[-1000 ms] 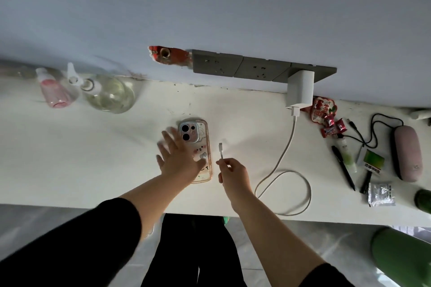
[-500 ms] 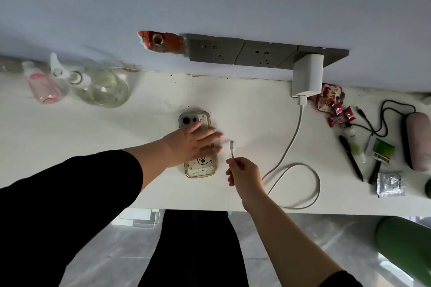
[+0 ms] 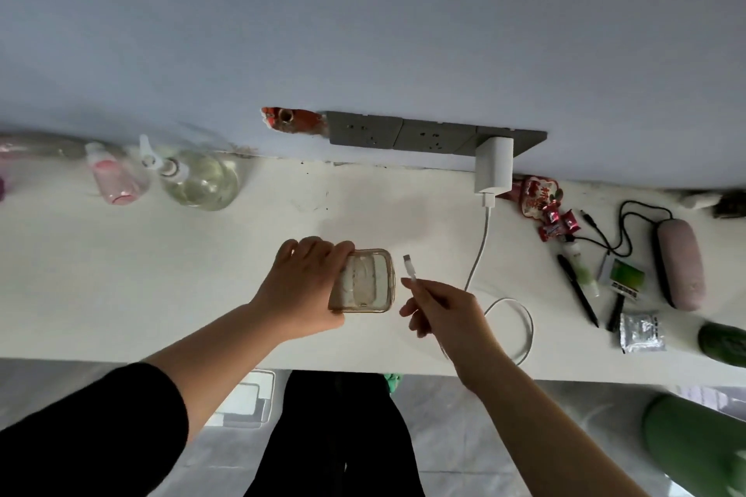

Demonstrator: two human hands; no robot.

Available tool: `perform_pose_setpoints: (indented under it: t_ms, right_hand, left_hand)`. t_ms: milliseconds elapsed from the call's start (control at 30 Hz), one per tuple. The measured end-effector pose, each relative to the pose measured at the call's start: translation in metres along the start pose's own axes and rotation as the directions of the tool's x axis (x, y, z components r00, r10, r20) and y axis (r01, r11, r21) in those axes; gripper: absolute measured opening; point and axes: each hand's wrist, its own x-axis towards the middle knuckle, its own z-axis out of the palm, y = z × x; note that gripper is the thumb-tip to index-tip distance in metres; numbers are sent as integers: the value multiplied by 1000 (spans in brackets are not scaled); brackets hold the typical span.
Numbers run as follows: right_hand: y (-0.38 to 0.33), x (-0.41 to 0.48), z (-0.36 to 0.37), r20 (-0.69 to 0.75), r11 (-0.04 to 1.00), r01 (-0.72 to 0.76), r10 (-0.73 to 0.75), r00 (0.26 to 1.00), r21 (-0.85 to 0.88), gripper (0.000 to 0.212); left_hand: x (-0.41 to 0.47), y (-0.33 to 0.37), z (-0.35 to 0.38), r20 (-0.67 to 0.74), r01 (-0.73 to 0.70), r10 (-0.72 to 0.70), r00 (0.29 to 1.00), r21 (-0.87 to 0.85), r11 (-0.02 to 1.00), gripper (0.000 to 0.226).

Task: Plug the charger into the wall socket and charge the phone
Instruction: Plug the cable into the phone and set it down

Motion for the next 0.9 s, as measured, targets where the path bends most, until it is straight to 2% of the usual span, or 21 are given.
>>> perform_pose_setpoints:
  t_ms: [133,233,467,600,900]
  right_hand:
    - [-24,-36,-23,84,987,42,-29,996,-158,21]
    - [-50,-69,-34,120,949,134,-103,987,-287,21]
    - [-117,-151,-51,219,872,330,-265,939,-363,10]
    - [-138,-187,-60,233,815,397,-326,916,-422,9]
    - [-162,-226,-63,298,695,454,-343,891,-557,19]
  left_hand:
    - [-24,15,-39,-39,48,-58,998,-213,976,79]
    - [-45,28,-77,-63,33,-52,997,-274,961,78]
    - [-102,51,-155,-161,-39,6,987,-203,978,84]
    - [-131,63,-182,-227,-79,55,972,-97,992,85]
    - [-160,86,-209,-269,-79,64,961,-45,996,87]
